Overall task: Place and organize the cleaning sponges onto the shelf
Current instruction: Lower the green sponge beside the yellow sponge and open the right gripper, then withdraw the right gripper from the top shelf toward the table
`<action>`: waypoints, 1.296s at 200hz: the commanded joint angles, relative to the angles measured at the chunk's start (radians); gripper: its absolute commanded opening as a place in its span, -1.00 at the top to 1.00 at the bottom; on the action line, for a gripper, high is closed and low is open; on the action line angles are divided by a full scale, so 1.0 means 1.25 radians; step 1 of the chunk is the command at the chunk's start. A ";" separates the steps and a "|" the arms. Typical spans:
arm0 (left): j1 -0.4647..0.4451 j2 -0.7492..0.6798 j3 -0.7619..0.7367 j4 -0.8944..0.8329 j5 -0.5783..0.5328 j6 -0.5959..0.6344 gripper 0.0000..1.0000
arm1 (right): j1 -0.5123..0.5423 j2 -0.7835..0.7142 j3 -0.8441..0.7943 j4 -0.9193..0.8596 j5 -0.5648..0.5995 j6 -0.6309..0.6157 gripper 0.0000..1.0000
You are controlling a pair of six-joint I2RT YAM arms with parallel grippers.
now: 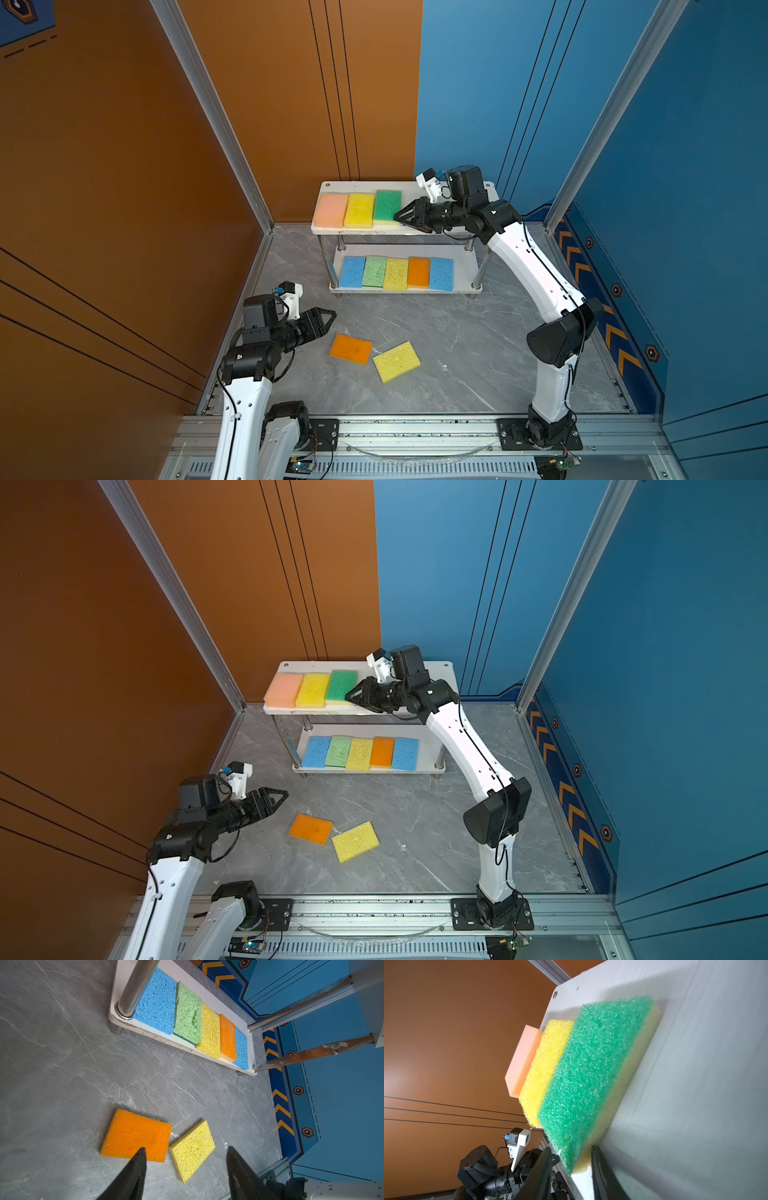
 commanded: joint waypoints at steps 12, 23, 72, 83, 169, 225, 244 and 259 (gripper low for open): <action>-0.005 -0.001 -0.009 0.007 -0.009 0.006 -0.23 | -0.008 -0.013 -0.002 -0.029 0.006 -0.010 0.27; -0.005 -0.002 -0.009 0.007 -0.009 0.006 -0.24 | -0.009 -0.017 -0.008 -0.028 0.007 -0.011 0.23; -0.005 -0.001 -0.009 0.007 -0.009 0.006 -0.23 | -0.008 -0.052 -0.036 -0.028 0.029 -0.028 0.10; -0.005 0.000 -0.009 0.007 -0.009 0.007 -0.23 | -0.010 -0.064 -0.046 -0.028 0.038 -0.033 0.09; -0.008 -0.004 -0.009 0.007 -0.003 0.008 -0.26 | 0.023 -0.217 -0.180 -0.028 0.093 -0.061 -0.12; -0.013 0.002 -0.013 0.023 0.037 0.012 -0.53 | 0.129 -0.486 -0.602 0.049 0.204 -0.037 -0.37; -0.023 0.008 -0.014 0.027 0.054 0.014 -0.61 | 0.179 -0.568 -0.788 0.123 0.221 0.024 -0.48; -0.040 0.014 -0.014 0.031 0.065 0.015 -0.67 | 0.206 -0.615 -0.936 0.204 0.214 0.081 -0.50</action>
